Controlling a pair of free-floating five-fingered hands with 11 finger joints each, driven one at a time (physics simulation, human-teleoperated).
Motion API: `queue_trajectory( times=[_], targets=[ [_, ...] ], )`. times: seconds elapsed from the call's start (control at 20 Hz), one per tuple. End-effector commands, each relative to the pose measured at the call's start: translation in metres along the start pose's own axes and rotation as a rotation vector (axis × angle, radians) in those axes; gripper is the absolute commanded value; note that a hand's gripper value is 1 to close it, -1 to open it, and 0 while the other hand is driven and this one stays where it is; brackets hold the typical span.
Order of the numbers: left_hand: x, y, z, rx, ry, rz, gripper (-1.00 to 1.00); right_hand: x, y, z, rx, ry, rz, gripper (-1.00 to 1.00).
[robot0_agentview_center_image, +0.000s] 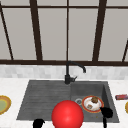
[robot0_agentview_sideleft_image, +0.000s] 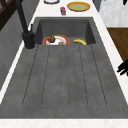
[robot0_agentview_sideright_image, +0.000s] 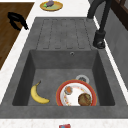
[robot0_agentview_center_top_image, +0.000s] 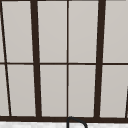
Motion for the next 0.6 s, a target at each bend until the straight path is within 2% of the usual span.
queue_trajectory(
  times=[0.0,0.15,0.2,0.3,0.45,0.55],
  targets=[
    [0.000,0.000,0.000,0.000,0.000,0.000,0.00,0.020,-0.009,-0.001,-0.042,0.033,0.082,-1.00],
    [0.000,0.000,0.000,0.000,0.000,0.000,0.00,0.029,-0.013,-0.002,-0.038,0.004,0.097,-1.00],
    [0.000,0.000,0.000,0.000,0.000,0.000,0.00,0.033,-0.011,-0.005,-0.017,-0.004,0.095,-1.00],
    [0.000,0.000,0.000,0.000,0.000,0.000,0.00,0.040,-0.013,-0.012,-0.051,-0.019,0.089,-1.00],
    [0.000,0.000,0.000,0.000,0.000,0.000,0.00,0.051,-0.013,-0.029,-0.086,-0.012,0.085,-1.00],
    [0.000,0.000,0.000,0.000,0.000,0.000,0.00,0.060,-0.010,-0.050,-0.067,-0.001,0.079,-1.00]
  ],
)
